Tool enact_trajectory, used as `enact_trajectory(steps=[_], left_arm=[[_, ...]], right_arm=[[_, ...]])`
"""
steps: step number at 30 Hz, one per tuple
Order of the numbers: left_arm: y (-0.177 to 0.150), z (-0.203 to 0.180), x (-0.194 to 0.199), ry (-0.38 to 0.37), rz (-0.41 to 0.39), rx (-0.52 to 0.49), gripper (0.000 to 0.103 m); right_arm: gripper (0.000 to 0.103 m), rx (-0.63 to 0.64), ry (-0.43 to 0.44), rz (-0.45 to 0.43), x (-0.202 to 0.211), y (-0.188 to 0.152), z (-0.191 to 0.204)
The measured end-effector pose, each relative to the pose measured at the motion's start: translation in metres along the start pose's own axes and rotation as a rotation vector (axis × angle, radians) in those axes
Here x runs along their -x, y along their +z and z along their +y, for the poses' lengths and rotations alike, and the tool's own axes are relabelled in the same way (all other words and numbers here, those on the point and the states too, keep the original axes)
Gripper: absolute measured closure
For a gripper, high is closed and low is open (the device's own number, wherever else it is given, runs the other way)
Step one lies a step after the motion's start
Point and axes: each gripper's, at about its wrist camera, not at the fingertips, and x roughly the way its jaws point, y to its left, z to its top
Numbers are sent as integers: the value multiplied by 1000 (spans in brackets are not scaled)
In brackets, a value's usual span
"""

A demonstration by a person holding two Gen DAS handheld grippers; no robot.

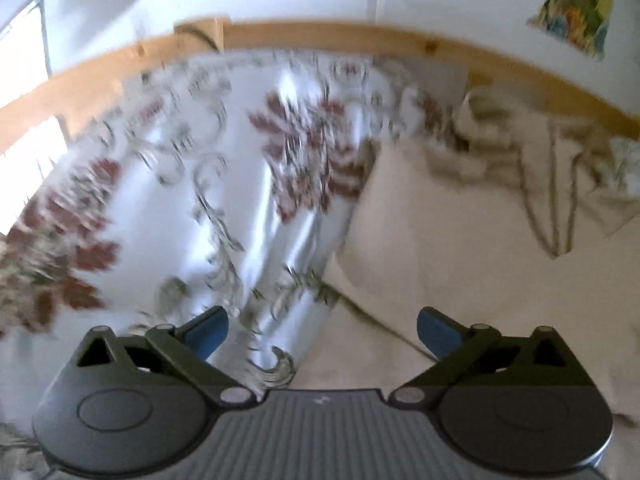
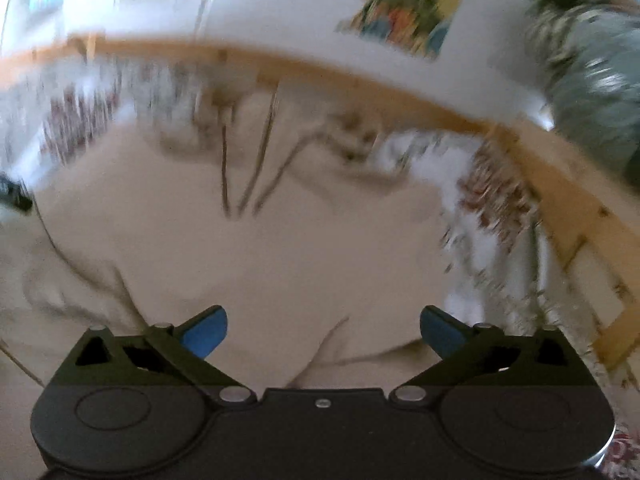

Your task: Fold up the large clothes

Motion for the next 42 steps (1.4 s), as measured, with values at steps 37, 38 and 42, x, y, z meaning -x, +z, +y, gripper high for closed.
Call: enact_trajectory(steps=[37,38,42], left_arm=[[165,-142,-87,-134,-239,-157,1],[175,-151,-104,-121,-253,-142,1],[207,-174,-150,-88,-232,-125,7]], right_arm=[[1,-304,-196,-313,-84,2,-61],[1,-301,-215,-307,-94,3,-66],[1,-338,-264,-284,-123,3,-82]])
